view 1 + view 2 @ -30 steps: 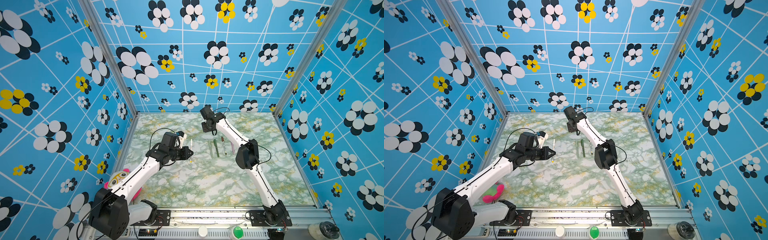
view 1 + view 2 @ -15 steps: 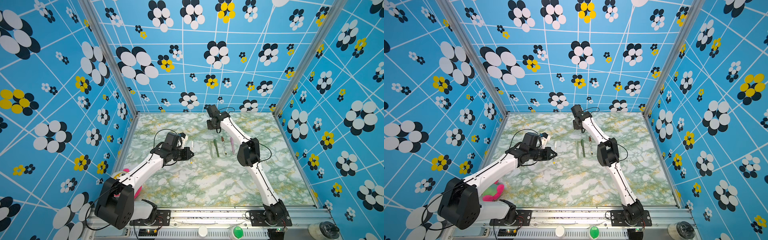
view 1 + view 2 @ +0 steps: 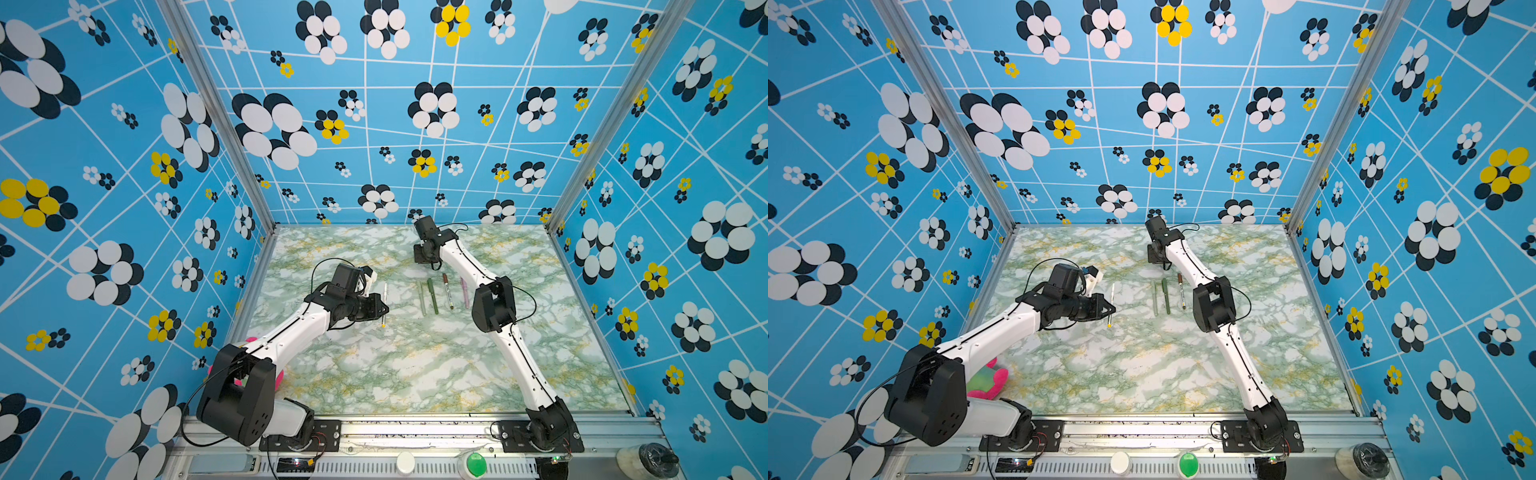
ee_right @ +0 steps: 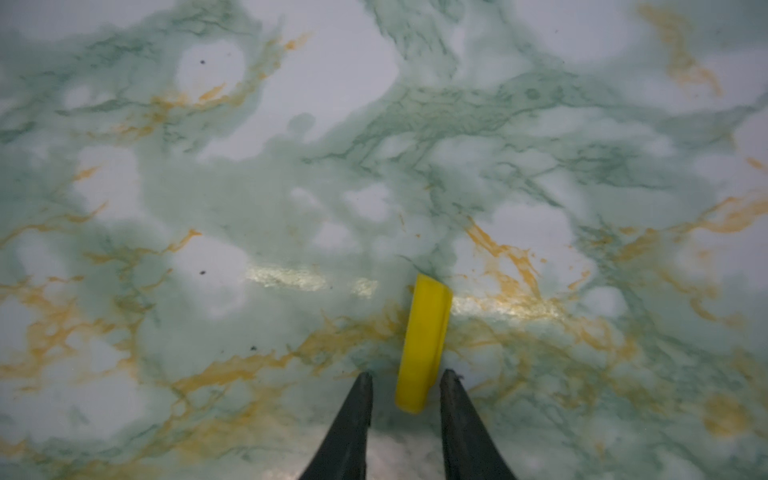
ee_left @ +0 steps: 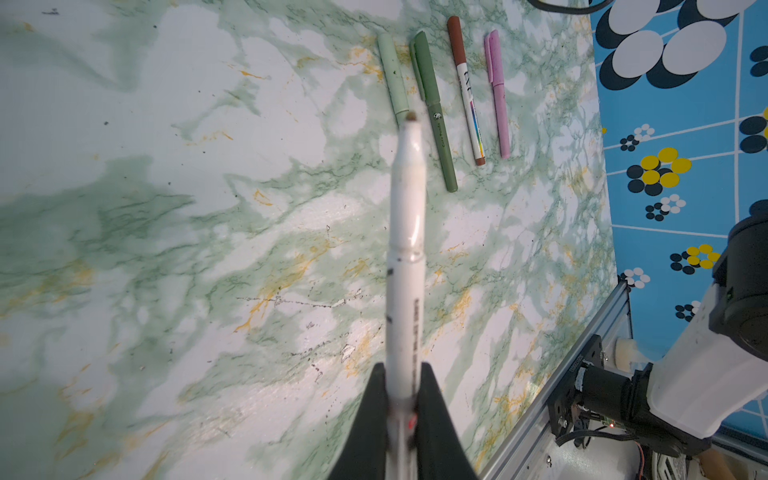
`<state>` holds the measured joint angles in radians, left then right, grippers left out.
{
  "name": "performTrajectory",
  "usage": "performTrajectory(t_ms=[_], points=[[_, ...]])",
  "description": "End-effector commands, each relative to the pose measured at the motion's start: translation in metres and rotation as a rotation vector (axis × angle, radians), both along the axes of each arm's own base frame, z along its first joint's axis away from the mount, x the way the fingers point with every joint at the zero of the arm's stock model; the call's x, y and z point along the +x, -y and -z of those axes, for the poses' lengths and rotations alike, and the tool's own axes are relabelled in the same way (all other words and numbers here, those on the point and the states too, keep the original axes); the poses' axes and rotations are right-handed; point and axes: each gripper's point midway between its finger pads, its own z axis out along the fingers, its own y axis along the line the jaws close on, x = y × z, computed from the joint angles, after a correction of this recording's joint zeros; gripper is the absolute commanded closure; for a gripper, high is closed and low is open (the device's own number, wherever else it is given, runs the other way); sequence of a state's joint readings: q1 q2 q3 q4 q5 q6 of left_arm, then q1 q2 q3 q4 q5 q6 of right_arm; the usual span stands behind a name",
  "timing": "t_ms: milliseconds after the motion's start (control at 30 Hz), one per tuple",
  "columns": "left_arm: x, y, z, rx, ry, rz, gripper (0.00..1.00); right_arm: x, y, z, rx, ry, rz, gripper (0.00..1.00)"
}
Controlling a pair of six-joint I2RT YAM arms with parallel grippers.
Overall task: Insert the pens into the pen caps
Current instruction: 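Lower the right gripper onto the yellow cap and close on it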
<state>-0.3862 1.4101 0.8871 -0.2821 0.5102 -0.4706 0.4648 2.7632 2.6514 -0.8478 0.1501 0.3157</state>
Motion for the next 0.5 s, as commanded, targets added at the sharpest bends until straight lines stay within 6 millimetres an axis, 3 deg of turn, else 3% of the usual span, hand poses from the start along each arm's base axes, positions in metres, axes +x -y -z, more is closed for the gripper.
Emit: performTrajectory(t_ms=[0,467], points=[[0.011,0.004,-0.011,-0.031,0.026,0.007,1.00,0.004,0.001,0.004,0.022,-0.001,0.018,0.70],[0.017,0.001,-0.011,-0.044,0.018,-0.011,1.00,0.010,0.008,0.019,0.086,-0.037,0.060,0.75]])
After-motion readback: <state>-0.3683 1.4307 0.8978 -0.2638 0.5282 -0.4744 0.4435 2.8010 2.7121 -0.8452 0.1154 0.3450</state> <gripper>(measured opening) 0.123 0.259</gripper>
